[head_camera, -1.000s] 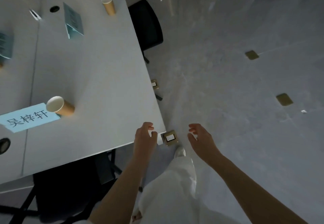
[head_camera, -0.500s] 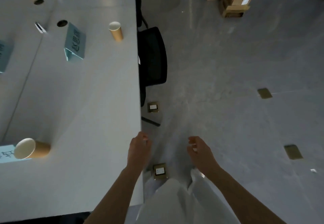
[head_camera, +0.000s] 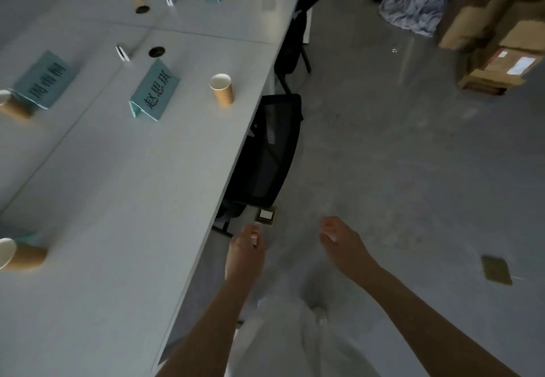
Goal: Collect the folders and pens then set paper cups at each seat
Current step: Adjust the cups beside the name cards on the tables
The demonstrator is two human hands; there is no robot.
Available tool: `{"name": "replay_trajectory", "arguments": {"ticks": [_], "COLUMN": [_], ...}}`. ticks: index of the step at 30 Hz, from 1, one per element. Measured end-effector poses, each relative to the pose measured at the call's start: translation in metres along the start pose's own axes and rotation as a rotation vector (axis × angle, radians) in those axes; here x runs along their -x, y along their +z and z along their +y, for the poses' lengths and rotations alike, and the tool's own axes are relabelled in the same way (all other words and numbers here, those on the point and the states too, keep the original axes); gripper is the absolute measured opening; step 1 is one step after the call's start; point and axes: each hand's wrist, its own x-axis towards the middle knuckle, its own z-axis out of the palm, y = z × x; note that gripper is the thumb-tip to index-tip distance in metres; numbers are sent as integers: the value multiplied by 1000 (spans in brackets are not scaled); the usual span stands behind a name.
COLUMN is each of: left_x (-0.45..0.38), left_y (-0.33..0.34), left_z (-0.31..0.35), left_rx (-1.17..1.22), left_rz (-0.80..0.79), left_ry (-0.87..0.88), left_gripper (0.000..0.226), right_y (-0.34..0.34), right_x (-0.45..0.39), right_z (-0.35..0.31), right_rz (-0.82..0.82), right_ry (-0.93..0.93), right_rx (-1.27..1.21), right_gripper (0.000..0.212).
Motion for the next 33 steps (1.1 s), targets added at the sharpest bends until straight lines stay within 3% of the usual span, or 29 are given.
{"name": "replay_trajectory", "arguments": {"ticks": [9,21,26,33], "left_x": [-118,-288,-339,-382], "left_y": [9,-16,-22,-6], "left_z": [64,100,107,119], "left_rx": [25,23,2,37], "left_rz": [224,336,359,405], "left_ry": [-107,-262,-337,-511], "left_gripper": [32,42,56,64], "right_y": [-54,-63,-54,-45], "right_x": [-171,-369,-433,-511], "right_z": [-58,-160,-179,-191], "right_rz": [-133,-348,-383,-551], "right_ry": [-255,-309,-333,-446], "right_rx": [122,189,196,264], "right_gripper": [34,53,60,63]}}
